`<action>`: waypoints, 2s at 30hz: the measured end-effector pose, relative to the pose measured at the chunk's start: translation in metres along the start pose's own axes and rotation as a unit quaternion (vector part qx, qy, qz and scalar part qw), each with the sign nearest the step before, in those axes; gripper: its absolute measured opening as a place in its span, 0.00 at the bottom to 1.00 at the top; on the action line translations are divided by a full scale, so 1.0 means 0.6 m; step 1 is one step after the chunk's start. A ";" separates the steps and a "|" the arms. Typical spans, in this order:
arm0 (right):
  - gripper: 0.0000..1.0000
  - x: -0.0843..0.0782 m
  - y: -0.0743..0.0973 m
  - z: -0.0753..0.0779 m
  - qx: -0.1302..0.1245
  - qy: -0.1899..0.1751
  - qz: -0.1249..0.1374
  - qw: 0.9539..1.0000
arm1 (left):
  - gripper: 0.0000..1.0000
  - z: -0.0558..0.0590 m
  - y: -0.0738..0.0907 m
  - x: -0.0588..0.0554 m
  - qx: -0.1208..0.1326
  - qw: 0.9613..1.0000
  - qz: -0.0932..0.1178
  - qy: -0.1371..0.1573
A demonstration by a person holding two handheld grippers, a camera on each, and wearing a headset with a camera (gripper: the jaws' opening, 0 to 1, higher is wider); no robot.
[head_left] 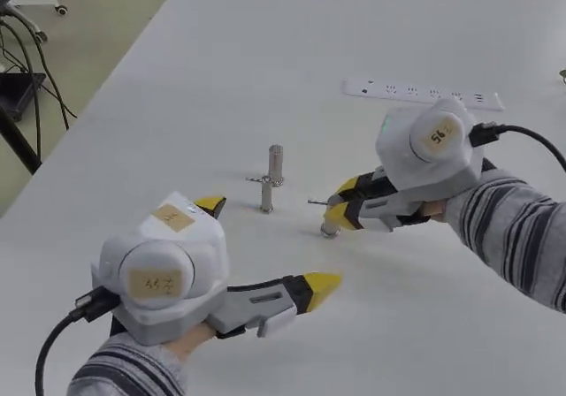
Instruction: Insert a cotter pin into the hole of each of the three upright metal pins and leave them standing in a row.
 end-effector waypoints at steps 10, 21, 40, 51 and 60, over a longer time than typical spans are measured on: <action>0.08 0.003 -0.019 0.021 -0.002 -0.002 -0.010 1.000 | 0.99 -0.008 0.005 -0.006 0.008 1.000 0.001 -0.008; 0.08 0.002 -0.020 0.025 0.004 0.000 -0.016 1.000 | 0.99 -0.011 0.005 -0.013 0.011 1.000 0.002 -0.005; 0.09 -0.001 -0.022 0.035 0.031 0.000 -0.020 0.999 | 0.99 -0.011 0.002 -0.022 0.009 1.000 -0.007 0.000; 0.09 -0.001 -0.021 0.032 0.031 -0.008 -0.014 0.999 | 0.99 -0.012 0.001 -0.026 0.009 1.000 -0.012 0.003; 0.22 0.000 -0.014 0.029 0.025 -0.004 -0.013 1.000 | 0.99 -0.013 0.001 -0.026 0.010 1.000 -0.011 0.002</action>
Point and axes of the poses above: the centre of the closed fingertips' face, and the gripper's own axes: y roughly backward along the fingers, z roughly to its right, x roughly out of its top, the point moved 3 cm from there along y, roughly backward along the fingers, and after that the axes turned 10 degrees about -x, right-handed, at the moved point
